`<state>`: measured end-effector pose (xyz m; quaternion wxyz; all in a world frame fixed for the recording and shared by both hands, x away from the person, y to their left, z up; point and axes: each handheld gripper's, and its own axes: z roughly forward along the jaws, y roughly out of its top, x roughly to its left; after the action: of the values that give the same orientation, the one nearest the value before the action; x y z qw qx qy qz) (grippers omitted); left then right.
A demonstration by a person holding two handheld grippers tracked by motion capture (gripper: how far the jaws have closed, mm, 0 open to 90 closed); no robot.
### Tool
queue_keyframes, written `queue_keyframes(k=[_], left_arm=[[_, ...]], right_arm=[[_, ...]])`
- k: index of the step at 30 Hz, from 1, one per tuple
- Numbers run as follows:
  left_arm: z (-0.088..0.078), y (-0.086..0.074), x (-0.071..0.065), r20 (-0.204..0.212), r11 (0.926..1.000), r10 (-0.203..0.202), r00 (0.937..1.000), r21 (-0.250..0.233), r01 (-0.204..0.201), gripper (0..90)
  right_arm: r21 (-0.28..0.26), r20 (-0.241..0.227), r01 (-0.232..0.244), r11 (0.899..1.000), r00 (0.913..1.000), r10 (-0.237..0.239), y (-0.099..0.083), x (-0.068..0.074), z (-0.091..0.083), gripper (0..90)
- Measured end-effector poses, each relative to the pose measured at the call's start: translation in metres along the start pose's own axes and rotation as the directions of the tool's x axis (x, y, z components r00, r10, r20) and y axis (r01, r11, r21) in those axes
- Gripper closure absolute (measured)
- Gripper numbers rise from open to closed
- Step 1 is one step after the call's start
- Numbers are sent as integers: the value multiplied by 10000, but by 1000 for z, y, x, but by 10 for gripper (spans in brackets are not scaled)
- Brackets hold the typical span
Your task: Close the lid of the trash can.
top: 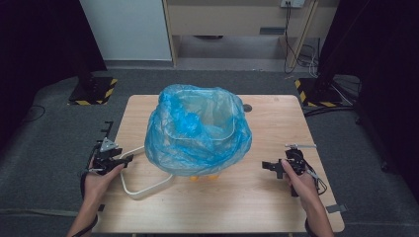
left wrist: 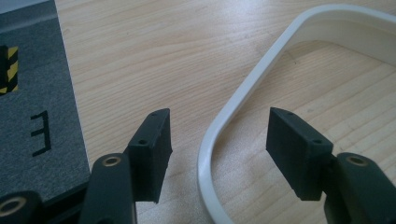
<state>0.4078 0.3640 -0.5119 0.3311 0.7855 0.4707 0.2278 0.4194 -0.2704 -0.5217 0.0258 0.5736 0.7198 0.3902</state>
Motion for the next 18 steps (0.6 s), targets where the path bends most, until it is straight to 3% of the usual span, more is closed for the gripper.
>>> queue_keyframes(k=[11,18], left_arm=[[1,-9,4,160,9999,12,9999,-136,-10,562],[4,-6,6,344,9998,134,9993,-160,-128,628]], right_arm=[[45,-88,-56,10000,9999,57,1,-1,0,75],[39,-161,-130,9999,9998,130,1,-1,-1,76]])
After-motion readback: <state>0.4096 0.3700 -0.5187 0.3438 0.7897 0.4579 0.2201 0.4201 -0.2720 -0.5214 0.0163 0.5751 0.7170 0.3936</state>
